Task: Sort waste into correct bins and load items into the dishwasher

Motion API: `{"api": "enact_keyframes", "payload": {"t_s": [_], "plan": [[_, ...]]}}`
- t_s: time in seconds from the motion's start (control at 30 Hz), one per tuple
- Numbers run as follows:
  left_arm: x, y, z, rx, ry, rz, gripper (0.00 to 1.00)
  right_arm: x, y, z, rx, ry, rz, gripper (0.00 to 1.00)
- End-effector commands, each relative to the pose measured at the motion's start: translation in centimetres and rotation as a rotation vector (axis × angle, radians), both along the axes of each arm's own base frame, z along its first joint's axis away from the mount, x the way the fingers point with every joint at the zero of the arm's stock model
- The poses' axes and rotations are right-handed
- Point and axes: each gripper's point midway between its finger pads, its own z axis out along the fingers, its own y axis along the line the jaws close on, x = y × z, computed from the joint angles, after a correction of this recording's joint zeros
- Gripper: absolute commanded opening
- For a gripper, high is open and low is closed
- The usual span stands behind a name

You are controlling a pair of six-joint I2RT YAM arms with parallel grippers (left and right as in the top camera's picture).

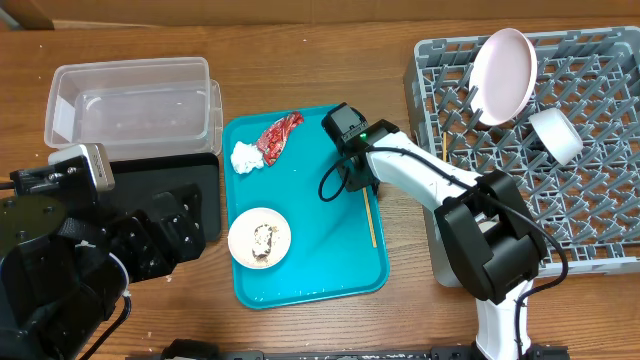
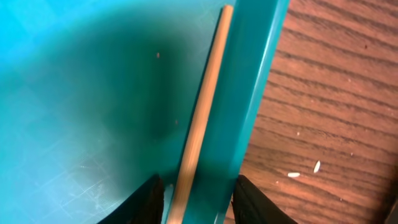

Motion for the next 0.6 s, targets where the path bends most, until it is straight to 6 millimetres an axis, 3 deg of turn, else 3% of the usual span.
{"api": "enact_keyframes", "payload": {"t_s": [0.0, 0.13, 0.57], "plan": [[0.1, 0.0, 0.3, 0.005, -0.011, -0.004, 1.0, -1.2, -1.6, -1.2, -0.115, 0.007, -0.014, 0.39], [0.1, 0.0, 0.3, 0.005, -0.011, -0.004, 1.0, -1.2, -2.9, 0.0, -0.203, -0.016, -0.05, 0.4], [0.1, 0.0, 0.3, 0.005, -0.011, -0.004, 1.0, -2.6, 1.0, 0.1, -0.147, -0.016, 0.024, 0.35]]}}
